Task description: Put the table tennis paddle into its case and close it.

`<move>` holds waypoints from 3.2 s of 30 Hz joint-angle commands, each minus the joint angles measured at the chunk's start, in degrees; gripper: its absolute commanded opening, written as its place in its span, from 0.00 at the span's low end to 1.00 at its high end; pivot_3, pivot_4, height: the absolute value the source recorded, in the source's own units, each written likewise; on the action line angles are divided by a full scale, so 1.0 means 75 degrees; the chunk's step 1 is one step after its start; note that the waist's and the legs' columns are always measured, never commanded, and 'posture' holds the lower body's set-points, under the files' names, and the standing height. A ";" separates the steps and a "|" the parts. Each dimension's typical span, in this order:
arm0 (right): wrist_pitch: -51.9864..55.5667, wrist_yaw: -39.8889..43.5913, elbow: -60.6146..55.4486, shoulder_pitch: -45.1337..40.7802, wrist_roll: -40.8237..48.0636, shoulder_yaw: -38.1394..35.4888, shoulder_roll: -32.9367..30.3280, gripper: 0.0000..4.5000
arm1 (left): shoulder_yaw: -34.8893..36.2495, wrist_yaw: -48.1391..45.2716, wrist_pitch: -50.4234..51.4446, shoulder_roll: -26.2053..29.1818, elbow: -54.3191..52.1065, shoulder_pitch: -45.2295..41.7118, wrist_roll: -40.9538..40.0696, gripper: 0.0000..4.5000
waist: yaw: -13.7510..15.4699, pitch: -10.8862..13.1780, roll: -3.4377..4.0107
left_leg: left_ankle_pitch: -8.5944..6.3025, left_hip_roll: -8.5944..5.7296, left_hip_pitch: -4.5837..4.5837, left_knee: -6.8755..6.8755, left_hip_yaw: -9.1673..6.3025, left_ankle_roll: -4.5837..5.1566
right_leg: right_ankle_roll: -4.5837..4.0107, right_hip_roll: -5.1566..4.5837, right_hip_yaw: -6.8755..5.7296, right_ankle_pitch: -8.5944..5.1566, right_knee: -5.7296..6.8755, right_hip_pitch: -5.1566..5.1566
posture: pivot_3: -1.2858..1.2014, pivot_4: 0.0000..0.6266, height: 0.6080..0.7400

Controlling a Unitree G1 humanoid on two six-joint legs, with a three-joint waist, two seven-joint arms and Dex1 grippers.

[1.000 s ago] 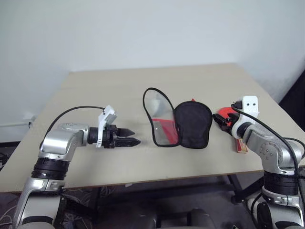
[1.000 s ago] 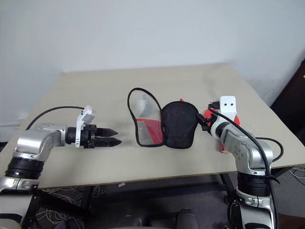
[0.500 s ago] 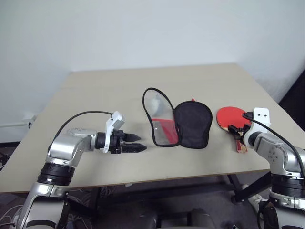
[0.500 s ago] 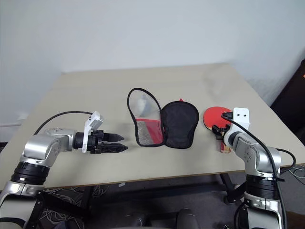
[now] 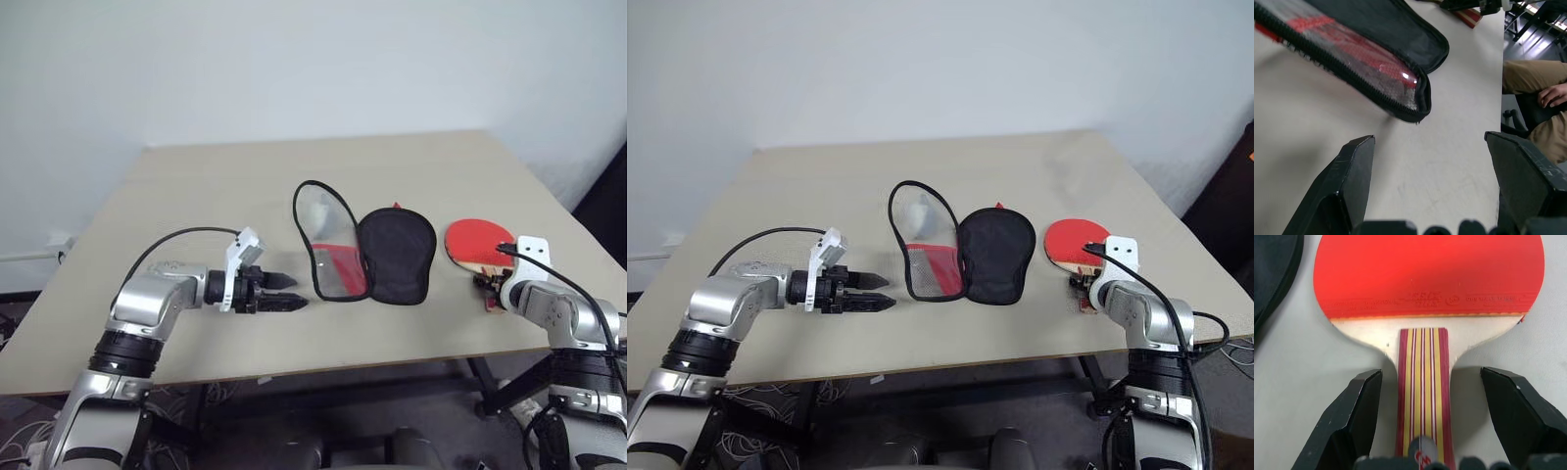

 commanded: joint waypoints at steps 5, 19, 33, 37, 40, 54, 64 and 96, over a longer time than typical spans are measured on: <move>-0.0100 0.0007 -0.0028 -0.0173 -0.0132 0.0033 0.0086 0.33 | -0.0022 -0.0034 -0.0198 0.0041 0.0034 -0.0187 0.0035 0.85 | -0.0007 -0.0002 -0.0006 | 0.0000 0.0001 0.0002 0.0000 -0.0001 0.0000 | 0.0000 0.0001 0.0000 0.0000 0.0000 0.0003 | 0.52 0.00 1.00; 0.0411 -0.0674 -0.1235 -0.1311 -0.0299 -0.0054 0.0297 0.27 | -0.0036 -0.0090 -0.0491 -0.0036 0.0067 -0.0238 0.0124 0.85 | -0.0024 0.0018 0.0021 | 0.0001 0.0001 -0.0002 -0.0005 0.0007 0.0000 | -0.0003 0.0000 0.0010 0.0002 0.0002 -0.0013 | 0.52 0.00 1.00; 0.0073 -0.1254 0.0157 -0.2957 -0.0534 0.0587 0.2820 0.27 | 0.0040 -0.0067 -0.1449 -0.0109 -0.0107 0.0036 0.0212 0.85 | -0.0095 0.0018 0.0022 | 0.0021 0.0034 -0.0011 -0.0025 0.0003 -0.0040 | -0.0042 0.0046 0.0023 0.0026 0.0004 -0.0045 | 0.52 0.00 1.00; -0.0092 -0.1582 0.0857 -0.2840 -0.0743 0.0522 0.3025 0.27 | 0.0055 0.0037 -0.1304 -0.0072 -0.0387 0.0163 0.0167 0.85 | -0.0160 0.0017 0.0023 | 0.0022 0.0048 -0.0013 -0.0032 0.0004 -0.0048 | -0.0046 0.0060 0.0024 0.0028 0.0005 -0.0059 | 0.52 0.00 1.00; 0.0017 -0.1757 0.0874 -0.2742 -0.0698 0.0313 0.3201 0.27 | 0.0123 0.0119 -0.1165 -0.0061 -0.0533 0.0209 0.0094 0.85 | -0.0219 0.0017 0.0023 | 0.0029 0.0060 -0.0028 -0.0039 0.0005 -0.0060 | -0.0057 0.0072 0.0028 0.0035 0.0010 -0.0073 | 0.52 0.00 1.00; 0.0549 -0.1842 0.0133 -0.2392 -0.0689 0.0588 0.3871 0.27 | -0.0068 -0.0271 -0.1958 -0.0101 0.0573 0.0146 0.0458 0.85 | -0.0391 0.0014 0.0028 | 0.0057 0.0084 -0.0080 -0.0041 0.0014 -0.0108 | -0.0079 0.0098 0.0043 0.0049 0.0018 -0.0133 | 0.52 0.00 1.00; 0.0863 -0.1807 -0.0276 -0.2222 -0.0797 0.0790 0.4071 0.27 | -0.0075 -0.0236 -0.1746 -0.0143 0.0323 0.0173 0.0472 0.85 | -0.0390 0.0014 0.0028 | 0.0057 0.0084 -0.0080 -0.0039 0.0013 -0.0108 | -0.0080 0.0098 0.0043 0.0050 0.0020 -0.0132 | 0.52 0.00 1.00; 0.1097 -0.1919 -0.0628 -0.2090 -0.0954 0.1038 0.4653 0.27 | -0.0089 -0.0101 -0.1131 -0.0145 0.0036 -0.0029 0.0453 0.85 | -0.0412 0.0013 0.0029 | 0.0058 0.0084 -0.0078 -0.0036 0.0013 -0.0110 | -0.0084 0.0100 0.0043 0.0052 0.0025 -0.0132 | 0.52 0.00 1.00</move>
